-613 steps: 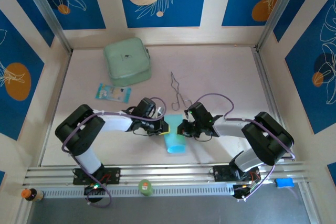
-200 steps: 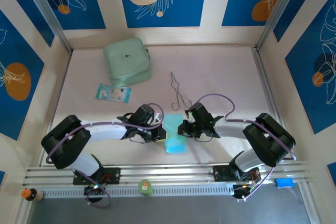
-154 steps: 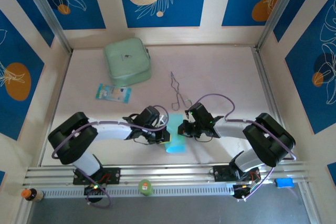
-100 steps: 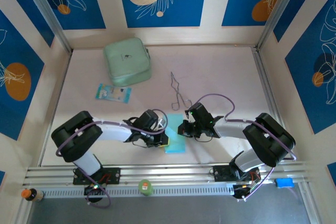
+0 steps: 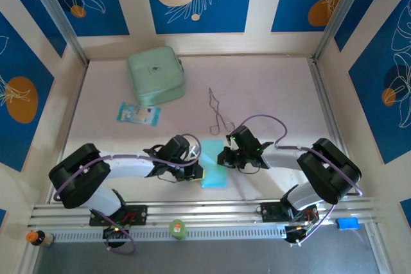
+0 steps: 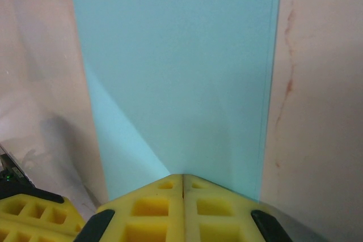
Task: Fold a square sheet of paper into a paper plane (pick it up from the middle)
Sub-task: First fold a square sheet of paper at the bottom-center of the table.
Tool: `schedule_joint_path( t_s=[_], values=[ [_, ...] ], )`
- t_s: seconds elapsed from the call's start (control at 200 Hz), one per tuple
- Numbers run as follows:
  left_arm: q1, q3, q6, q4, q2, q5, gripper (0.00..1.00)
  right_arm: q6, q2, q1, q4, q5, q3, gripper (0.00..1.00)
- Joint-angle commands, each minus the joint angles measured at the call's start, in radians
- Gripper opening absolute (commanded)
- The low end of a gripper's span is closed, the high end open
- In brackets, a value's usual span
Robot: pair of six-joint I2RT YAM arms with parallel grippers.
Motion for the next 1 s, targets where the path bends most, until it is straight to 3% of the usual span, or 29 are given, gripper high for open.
schedule_joint_path(
  t_s=[0.0, 0.255, 0.845, 0.995],
  values=[
    [-0.009, 0.034, -0.053, 0.061, 0.011, 0.004, 0.00, 0.005, 0.027, 0.002, -0.120, 0.082, -0.040, 0.00],
    [-0.034, 0.026, -0.066, 0.159, 0.135, 0.088, 0.02, 0.006, 0.024, 0.002, -0.116, 0.084, -0.044, 0.00],
    [-0.038, -0.082, 0.121, -0.087, 0.043, 0.032, 0.03, 0.005, 0.035, 0.002, -0.119, 0.086, -0.043, 0.00],
    [-0.071, -0.018, 0.185, -0.242, -0.010, -0.079, 0.03, 0.006, 0.039, 0.002, -0.118, 0.085, -0.043, 0.00]
  ],
)
